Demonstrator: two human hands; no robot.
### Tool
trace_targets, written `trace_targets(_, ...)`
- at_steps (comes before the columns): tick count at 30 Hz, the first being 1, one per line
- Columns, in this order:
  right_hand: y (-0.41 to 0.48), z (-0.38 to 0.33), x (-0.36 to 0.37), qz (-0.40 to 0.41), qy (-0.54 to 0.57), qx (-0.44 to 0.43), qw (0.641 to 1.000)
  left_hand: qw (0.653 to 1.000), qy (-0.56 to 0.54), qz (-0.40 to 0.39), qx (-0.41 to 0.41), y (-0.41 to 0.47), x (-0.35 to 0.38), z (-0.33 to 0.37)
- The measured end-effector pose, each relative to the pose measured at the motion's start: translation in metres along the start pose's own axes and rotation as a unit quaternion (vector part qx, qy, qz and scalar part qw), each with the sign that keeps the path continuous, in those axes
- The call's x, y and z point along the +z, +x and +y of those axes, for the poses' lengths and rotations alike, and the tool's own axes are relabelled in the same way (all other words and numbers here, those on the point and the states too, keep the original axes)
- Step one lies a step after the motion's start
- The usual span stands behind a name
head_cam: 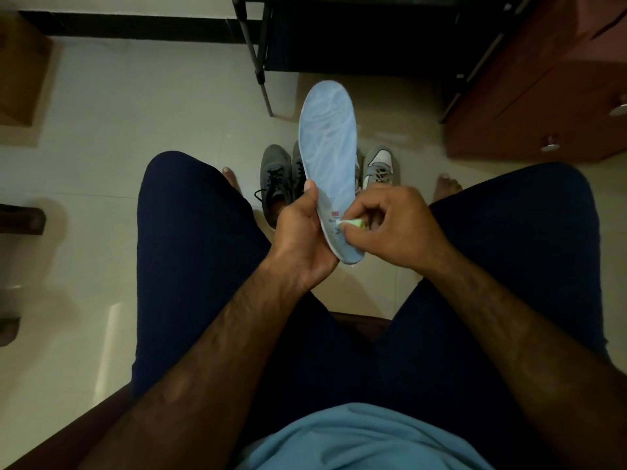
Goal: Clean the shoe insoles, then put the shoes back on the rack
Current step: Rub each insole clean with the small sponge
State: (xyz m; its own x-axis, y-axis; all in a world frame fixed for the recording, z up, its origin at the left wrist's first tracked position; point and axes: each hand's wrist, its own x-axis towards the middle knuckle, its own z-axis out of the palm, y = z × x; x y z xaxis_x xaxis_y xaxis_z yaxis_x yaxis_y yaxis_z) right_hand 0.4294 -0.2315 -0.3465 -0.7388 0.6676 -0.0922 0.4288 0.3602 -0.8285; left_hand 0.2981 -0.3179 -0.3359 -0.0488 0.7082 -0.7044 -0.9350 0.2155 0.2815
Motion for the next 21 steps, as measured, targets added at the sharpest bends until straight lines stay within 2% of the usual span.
trace_targets(1,0.001,0.001,-0.001,0.001,-0.001,0.005,1.000,1.000,-0.003,-0.001,0.000,0.000,0.000,0.000)
trace_targets(5,0.015,0.014,-0.010,0.094,-0.010,0.065,0.993,1.000,-0.015,-0.013,0.004,0.003,-0.001,-0.002)
trace_targets(10,-0.002,0.002,0.001,-0.018,0.043,0.032,0.998,1.000,-0.027,-0.005,0.001,0.000,0.002,0.004)
trace_targets(14,0.006,0.004,-0.002,0.011,0.103,0.096,0.990,0.998,-0.050,0.002,0.035,0.002,0.003,0.006)
trace_targets(18,0.004,0.000,-0.004,-0.035,0.223,0.195,0.955,0.994,-0.087,-0.035,0.063,0.003,-0.001,0.009)
trace_targets(21,0.006,0.004,-0.007,-0.046,0.244,0.209,0.946,0.988,-0.126,-0.051,0.079,0.001,-0.005,0.010)
